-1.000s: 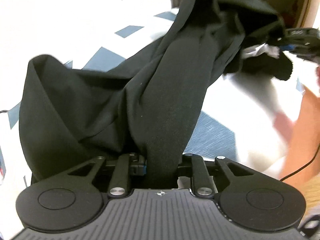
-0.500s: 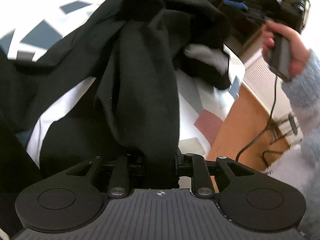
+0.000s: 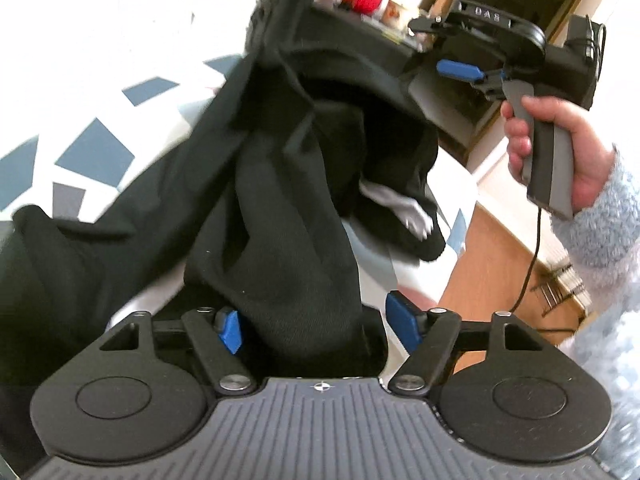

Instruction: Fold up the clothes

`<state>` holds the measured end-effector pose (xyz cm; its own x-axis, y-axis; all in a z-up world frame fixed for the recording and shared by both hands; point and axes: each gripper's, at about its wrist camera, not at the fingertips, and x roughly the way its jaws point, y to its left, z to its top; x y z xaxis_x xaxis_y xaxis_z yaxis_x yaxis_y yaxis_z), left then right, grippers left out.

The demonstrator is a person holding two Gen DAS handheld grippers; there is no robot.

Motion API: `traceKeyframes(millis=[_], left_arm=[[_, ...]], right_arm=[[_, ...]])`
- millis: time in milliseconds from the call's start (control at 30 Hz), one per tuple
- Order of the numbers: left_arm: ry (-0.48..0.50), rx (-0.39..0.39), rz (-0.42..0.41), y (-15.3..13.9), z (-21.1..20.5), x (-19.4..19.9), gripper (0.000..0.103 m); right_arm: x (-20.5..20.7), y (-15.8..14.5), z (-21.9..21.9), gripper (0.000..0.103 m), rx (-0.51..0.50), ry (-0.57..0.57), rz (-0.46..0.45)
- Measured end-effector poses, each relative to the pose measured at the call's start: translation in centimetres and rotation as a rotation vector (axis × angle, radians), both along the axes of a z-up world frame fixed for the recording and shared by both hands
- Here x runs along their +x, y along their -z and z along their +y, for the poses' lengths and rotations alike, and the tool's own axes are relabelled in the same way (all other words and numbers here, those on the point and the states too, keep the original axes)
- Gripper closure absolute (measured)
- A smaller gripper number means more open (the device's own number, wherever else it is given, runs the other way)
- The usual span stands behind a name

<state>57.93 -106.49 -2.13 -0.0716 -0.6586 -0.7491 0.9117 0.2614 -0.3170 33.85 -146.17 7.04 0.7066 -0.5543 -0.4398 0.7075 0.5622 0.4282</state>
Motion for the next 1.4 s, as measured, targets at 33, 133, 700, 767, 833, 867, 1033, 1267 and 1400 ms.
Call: traceKeyframes(millis=[33, 133, 700, 767, 833, 867, 1033, 1267, 1400], left_arm=[[-0.014, -0.018, -0.017, -0.3, 0.3, 0.1, 0.022], [-0.058, -0.064, -0.067, -0.9, 1.3, 0.5, 0.016], [-0.343, -0.136, -0.295, -2.0, 10.7, 3.6, 0.001], [-0.361, -0.133, -0.322, -1.9, 11.8, 3.5, 0.001], [-0.386, -0.142, -0.363, -1.7, 13.3, 3.0, 0.001], [-0.409, -0.149, -0.377, -1.6, 14.2, 2.8, 0.001], [-0.516, -0.145, -0.340, -0.5, 17.0, 2.4, 0.001], [-0.609, -0.100, -0.280, 1.2, 18.9, 1.6, 0.001], [-0.661, -0.075, -0.246, 2.2, 20.0, 1.2, 0.001]], right_arm=[[0.4, -0.5, 0.4, 0.022, -0.019, -0.011, 0.006], [1.8, -2.1, 1.8, 0.008, -0.076, -0.043, 0.022], [9.3, -8.8, 10.2, 0.001, -0.237, -0.220, 0.107], [9.8, -8.4, 10.5, 0.001, -0.239, -0.239, 0.141], [9.8, -7.6, 10.8, 0.001, -0.245, -0.248, 0.177], [9.8, -7.0, 10.9, 0.001, -0.241, -0.259, 0.201], [9.6, -2.6, 11.9, 0.001, -0.171, -0.390, 0.336], [11.9, 1.6, 14.3, 0.001, -0.164, -0.583, 0.464], [14.4, 2.5, 15.7, 0.001, -0.213, -0.727, 0.483]])
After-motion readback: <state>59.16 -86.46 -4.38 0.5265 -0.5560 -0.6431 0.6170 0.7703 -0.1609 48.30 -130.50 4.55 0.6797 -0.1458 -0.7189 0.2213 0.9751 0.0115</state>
